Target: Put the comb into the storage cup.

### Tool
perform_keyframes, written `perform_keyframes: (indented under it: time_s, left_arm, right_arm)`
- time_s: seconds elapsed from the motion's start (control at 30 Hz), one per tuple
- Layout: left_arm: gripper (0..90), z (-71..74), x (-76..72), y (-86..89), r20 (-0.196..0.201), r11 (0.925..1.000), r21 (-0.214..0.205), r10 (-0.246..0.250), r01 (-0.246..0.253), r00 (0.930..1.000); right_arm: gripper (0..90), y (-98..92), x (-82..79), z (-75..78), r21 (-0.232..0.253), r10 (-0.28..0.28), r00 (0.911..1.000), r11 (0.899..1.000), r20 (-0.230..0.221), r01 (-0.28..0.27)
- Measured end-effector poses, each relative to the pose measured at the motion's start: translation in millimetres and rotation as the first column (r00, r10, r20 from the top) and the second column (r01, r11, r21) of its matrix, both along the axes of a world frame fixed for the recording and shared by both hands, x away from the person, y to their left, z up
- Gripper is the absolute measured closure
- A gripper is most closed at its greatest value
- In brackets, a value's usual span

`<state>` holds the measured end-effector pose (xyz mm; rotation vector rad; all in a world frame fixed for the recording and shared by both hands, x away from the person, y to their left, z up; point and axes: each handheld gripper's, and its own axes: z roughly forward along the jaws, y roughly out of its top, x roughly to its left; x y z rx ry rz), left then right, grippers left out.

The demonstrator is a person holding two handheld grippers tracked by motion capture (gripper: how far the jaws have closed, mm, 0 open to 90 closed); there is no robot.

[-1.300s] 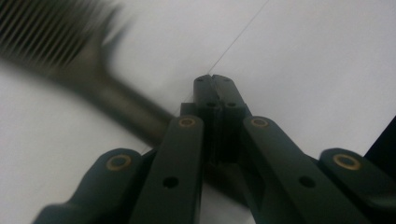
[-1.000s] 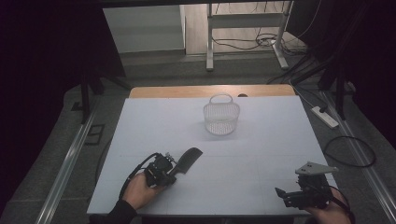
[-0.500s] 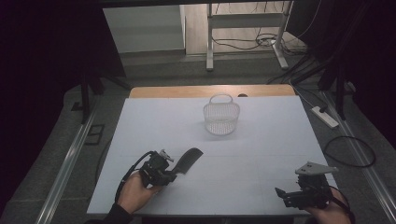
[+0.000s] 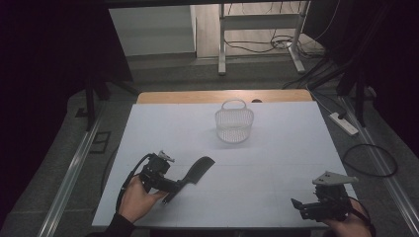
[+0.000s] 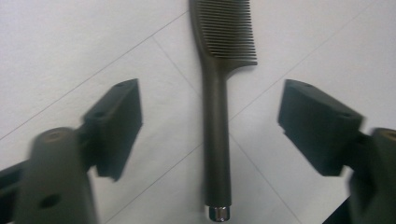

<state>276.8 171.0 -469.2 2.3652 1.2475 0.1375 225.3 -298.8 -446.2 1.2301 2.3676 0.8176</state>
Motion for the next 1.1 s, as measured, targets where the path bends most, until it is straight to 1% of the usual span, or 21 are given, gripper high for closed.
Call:
perform_keyframes:
  time_s: [0.17,0.2,0.23,0.3,0.4,0.47,0.5,0.57,0.73,0.93,1.1]
  left_arm:
    - [5.3,0.8,2.6,6.0,-0.009,0.9997,-0.018,0.017,-0.017,0.9998]
    - [5.3,1.1,2.8,6.6,-0.011,0.9998,-0.018,0.012,-0.013,0.9999]
    - [0.1,1.6,2.6,6.9,-0.01,0.9998,-0.02,0.003,-0.004,0.9999]
    - [0.0,2.8,2.4,7.2,-0.006,0.9998,-0.02,-0.003,0.003,1.0]
    - [0.0,2.9,2.8,6.6,-0.011,0.9992,-0.039,-0.005,0.005,0.9999]
    - [0.0,0.9,3.7,4.5,-0.013,0.9996,-0.028,-0.002,0.002,0.9999]
    - [0.0,-2.3,5.4,2.5,-0.017,0.9999,-0.016,-0.003,0.003,0.9999]
    - [0.0,-4.3,6.2,0.9,-0.019,0.9999,-0.01,-0.002,0.002,0.9998]
    - [0.0,-15.1,8.8,-11.6,-0.03,0.999,0.037,-0.022,0.023,0.9993]
    - [0.0,-31.4,13.2,-22.2,-0.064,0.9946,0.091,-0.043,0.049,0.997]
    - [0.0,-43.3,16.2,-27.8,-0.091,0.9895,0.132,-0.046,0.058,0.9948]
  right_arm:
    - [2.6,0.0,-0.1,0.1,0.001,0.002,1.0,1.0,0.0,-0.002]
    - [2.6,0.0,-0.1,0.1,0.001,0.002,1.0,1.0,0.0,-0.002]
    - [2.6,0.0,-0.1,0.1,0.002,0.002,1.0,1.0,0.0,-0.002]
    - [2.6,0.0,-0.1,0.1,0.002,0.002,1.0,1.0,0.0,-0.002]
    - [2.6,0.0,0.0,0.1,0.002,0.003,1.0,1.0,-0.001,-0.003]
    - [2.6,0.1,0.2,0.0,0.002,0.005,1.0,1.0,-0.002,-0.005]
    - [2.6,0.2,0.2,-0.1,0.003,0.007,1.0,1.0,-0.004,-0.007]
    - [2.6,0.3,0.2,-0.1,0.003,0.008,1.0,1.0,-0.003,-0.008]
    - [2.6,0.1,0.3,-0.2,0.003,0.011,0.9999,1.0,-0.005,-0.011]
    - [2.6,0.4,0.2,-0.2,0.002,0.012,0.9999,1.0,-0.005,-0.012]
    - [2.6,0.5,0.4,-0.3,0.002,0.013,0.9999,1.0,-0.006,-0.013]
